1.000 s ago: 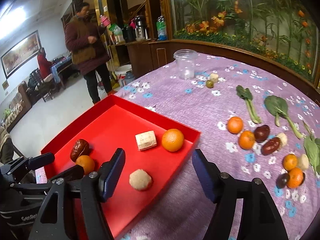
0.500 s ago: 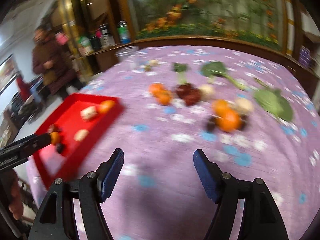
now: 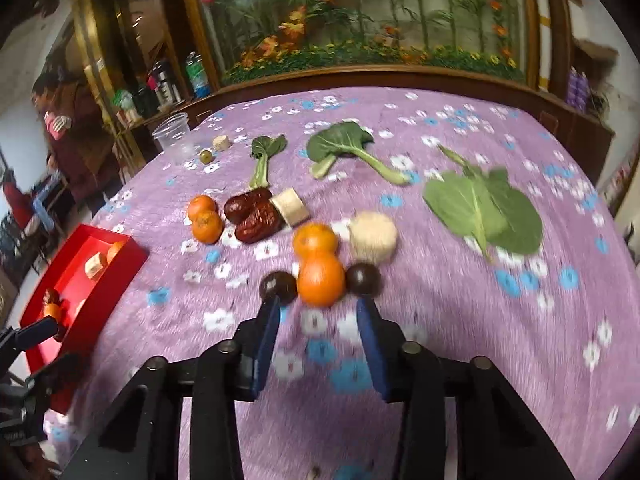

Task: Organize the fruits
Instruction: 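Move both open tools back toward the mandarins on the cloth, then grasp a mandarin with the right tool while the left tool grasps another mandarin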

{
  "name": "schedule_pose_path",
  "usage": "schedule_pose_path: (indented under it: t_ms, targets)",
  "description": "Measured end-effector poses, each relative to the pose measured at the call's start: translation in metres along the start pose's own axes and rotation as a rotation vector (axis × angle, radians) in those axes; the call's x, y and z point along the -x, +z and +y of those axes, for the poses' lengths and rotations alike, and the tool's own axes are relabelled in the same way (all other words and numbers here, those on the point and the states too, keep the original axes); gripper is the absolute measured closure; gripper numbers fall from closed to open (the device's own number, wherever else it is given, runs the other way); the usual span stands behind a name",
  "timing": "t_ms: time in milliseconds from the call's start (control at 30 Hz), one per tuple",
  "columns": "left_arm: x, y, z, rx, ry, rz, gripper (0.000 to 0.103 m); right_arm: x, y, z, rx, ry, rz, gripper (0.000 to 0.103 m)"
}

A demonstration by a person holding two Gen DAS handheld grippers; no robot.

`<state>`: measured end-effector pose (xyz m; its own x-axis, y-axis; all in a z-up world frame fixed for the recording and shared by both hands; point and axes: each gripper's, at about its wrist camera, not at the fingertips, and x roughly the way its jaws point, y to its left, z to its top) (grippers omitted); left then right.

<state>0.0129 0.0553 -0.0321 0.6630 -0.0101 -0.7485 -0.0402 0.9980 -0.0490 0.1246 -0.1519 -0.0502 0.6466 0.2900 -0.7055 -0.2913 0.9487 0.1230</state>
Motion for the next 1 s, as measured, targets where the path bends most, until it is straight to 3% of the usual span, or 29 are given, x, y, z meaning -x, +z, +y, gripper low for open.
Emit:
schedule_pose_path:
  t_ms: [133, 533, 733, 1000]
  targets:
    - [-0.009, 0.005, -0.008, -0.005, -0.013, 0.01, 0.02, -0.017, 0.01, 0.008, 0.074, -0.007, 0.018, 0.071]
    - [-0.036, 0.021, -0.016, -0.017, -0.039, 0.03, 0.02, -0.039, 0.02, 0.012, 0.176, -0.05, 0.056, 0.071]
    - [-0.069, 0.062, -0.012, 0.028, -0.05, 0.02, 0.02, -0.047, 0.025, 0.017, 0.225, -0.06, 0.086, 0.071]
    - [-0.125, 0.093, -0.024, 0.023, 0.004, 0.07, 0.022, -0.049, 0.029, 0.019, 0.287, -0.049, 0.116, 0.07]
